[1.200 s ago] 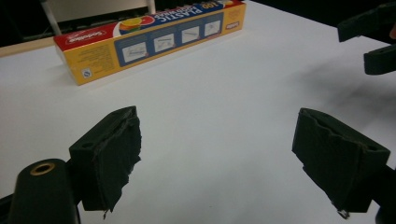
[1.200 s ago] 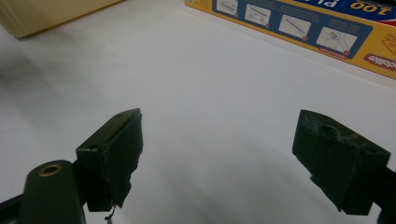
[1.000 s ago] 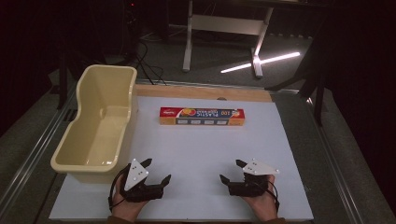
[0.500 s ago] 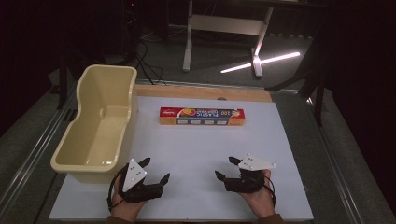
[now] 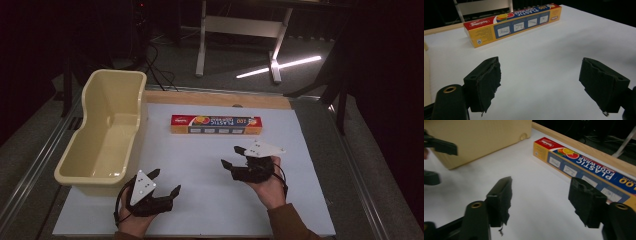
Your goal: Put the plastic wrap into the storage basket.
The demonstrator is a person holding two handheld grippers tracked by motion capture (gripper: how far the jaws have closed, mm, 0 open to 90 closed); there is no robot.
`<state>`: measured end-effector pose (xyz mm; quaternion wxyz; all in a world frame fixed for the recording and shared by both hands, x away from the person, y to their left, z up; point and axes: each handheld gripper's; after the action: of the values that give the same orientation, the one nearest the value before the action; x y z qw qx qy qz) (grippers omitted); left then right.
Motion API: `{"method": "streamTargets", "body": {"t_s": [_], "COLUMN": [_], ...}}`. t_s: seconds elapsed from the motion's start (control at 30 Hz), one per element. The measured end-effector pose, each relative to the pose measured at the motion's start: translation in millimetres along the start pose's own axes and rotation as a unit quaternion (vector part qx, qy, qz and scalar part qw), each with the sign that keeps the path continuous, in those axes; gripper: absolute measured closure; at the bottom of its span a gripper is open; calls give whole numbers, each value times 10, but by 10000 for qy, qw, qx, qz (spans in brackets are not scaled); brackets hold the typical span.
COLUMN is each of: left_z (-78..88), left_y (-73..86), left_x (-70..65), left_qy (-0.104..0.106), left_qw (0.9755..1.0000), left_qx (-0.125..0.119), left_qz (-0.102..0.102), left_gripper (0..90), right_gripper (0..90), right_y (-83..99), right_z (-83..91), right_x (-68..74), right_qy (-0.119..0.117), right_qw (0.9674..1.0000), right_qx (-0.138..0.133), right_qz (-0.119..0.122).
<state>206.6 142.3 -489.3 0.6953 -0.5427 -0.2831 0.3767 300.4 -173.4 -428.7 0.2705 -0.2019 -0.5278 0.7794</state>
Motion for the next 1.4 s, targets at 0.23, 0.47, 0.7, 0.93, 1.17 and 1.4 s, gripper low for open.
{"method": "streamTargets", "body": {"t_s": [0.23,0.47,0.7,0.93,1.17,1.4], "left_z": [11,21,19,-6,-1,25], "left_y": [9,13,14,17,16,16], "left_x": [-12,-9,-22,-20,3,1], "left_qy": [35,37,84,172,213,251], "left_qw": [10000,9999,9999,9996,9994,9991], "left_qx": [0,-8,-23,-28,-70,-117], "left_qz": [46,116,140,200,280,312], "left_gripper": [181,191,193,192,194,196], "right_gripper": [545,819,900,900,900,900], "right_y": [-141,-201,-194,-185,-198,-207], "right_z": [-277,-541,-750,-1019,-1268,-1488], "right_x": [-191,-386,-584,-861,-1143,-1406], "right_qy": [102,32,255,434,693,1150], "right_qw": [9998,9996,9990,9975,9946,9871], "right_qx": [152,283,353,495,644,788], "right_qz": [40,82,-53,-272,-435,-787]}}
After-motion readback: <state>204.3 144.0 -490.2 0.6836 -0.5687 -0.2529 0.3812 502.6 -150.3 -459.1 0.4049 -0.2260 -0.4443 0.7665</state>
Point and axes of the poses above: each handheld gripper's, and its own axes: z roughly backward along the jaws, y roughly out of its underside, x roughly to its left, and after that the axes turned 9 degrees about -x, right-handed
